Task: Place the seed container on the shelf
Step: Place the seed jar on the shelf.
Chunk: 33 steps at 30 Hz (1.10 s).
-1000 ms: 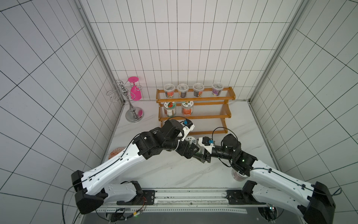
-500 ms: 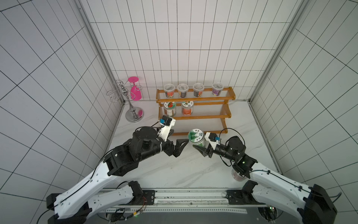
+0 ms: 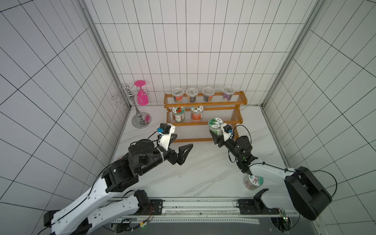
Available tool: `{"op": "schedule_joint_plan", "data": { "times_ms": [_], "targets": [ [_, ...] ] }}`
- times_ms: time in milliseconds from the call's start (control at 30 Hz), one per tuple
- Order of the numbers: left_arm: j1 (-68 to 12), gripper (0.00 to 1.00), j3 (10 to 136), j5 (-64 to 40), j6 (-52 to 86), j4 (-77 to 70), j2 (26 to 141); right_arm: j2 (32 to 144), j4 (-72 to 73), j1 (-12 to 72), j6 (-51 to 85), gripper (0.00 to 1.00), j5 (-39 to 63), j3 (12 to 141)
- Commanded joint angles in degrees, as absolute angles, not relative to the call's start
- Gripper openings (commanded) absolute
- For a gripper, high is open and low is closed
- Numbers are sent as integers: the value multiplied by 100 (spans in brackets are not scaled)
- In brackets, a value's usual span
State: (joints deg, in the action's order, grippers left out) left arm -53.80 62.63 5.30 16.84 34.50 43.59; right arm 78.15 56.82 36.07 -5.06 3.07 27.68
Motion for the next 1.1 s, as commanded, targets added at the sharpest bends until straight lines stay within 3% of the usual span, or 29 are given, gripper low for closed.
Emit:
{"op": "schedule_joint_plan", "data": {
  "times_ms": [0, 533, 1067],
  "targets": [
    [-5376, 99, 6207, 657, 1582, 3376, 4248, 8190, 6820, 3440, -321, 66, 193, 3287],
    [-5370, 99, 6212, 1001, 1389, 3582, 3947, 9577, 6882, 2996, -9, 67, 372, 4397],
    [-5370, 99, 6060, 1162, 1256, 3573, 3774, 10253, 6285, 2747, -125, 69, 255, 5153]
  ]
}}
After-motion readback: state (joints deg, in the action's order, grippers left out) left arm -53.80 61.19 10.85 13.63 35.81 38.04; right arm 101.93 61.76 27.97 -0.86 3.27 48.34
